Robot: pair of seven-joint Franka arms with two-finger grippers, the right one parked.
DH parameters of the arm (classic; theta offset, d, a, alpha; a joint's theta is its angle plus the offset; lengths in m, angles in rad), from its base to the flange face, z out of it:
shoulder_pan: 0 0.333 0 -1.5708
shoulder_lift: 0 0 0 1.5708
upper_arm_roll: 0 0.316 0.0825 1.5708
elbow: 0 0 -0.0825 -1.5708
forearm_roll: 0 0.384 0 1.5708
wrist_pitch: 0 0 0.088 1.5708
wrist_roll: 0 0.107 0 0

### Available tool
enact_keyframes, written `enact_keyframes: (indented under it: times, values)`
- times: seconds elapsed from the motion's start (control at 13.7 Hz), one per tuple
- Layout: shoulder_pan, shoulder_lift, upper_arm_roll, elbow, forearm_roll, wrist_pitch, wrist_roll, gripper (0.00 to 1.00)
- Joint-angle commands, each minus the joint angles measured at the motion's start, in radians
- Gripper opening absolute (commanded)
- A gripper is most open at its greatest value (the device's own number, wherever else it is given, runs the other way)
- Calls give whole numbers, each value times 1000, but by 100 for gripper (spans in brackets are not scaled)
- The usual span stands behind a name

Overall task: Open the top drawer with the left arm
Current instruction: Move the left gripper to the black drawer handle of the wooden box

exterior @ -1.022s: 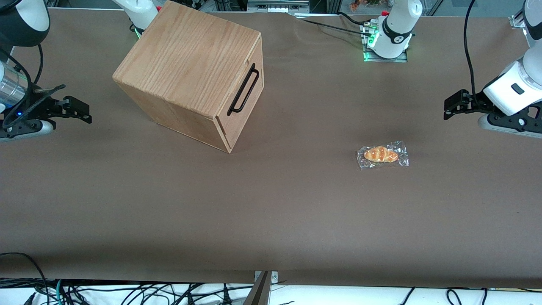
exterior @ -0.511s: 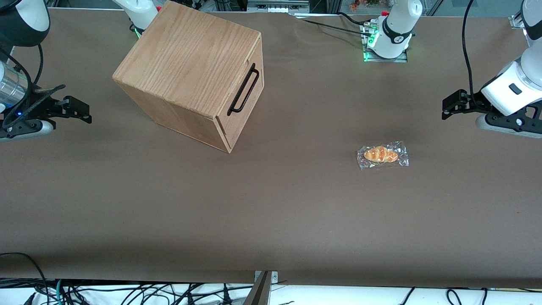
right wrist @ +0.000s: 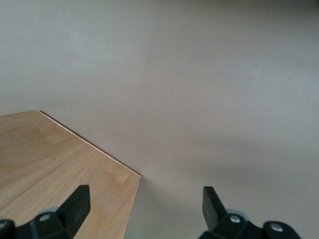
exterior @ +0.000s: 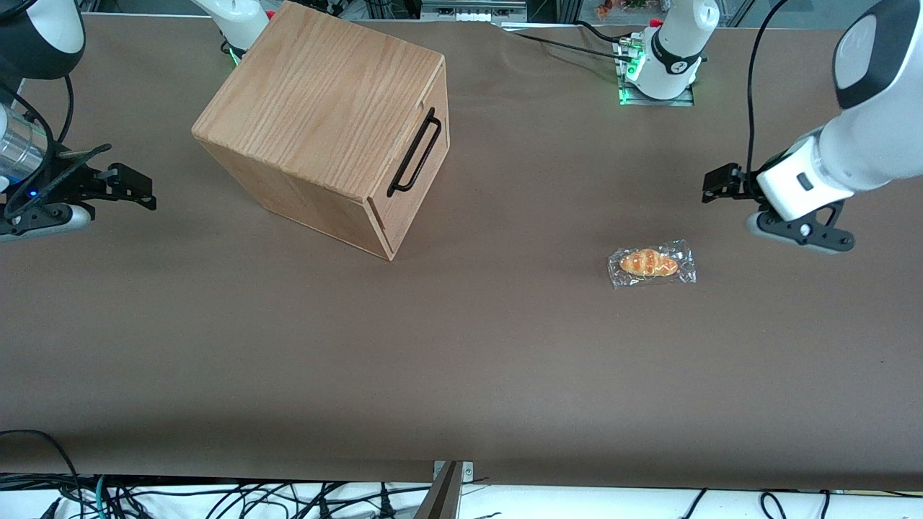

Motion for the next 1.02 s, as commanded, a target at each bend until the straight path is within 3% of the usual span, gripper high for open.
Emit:
enact_keyframes:
  times: [0.0, 0.22, 0.36, 0.66, 0.95]
  values:
    - [-60, 87, -10, 14, -85, -12, -4, 100]
    - [-195, 164, -10, 16, -164, 62, -26, 100]
    - [-274, 184, -10, 16, -222, 185, -136, 100]
    - [-449, 244, -13, 57, -268, 336, -345, 100]
    - [-543, 281, -13, 68, -389, 449, -391, 100]
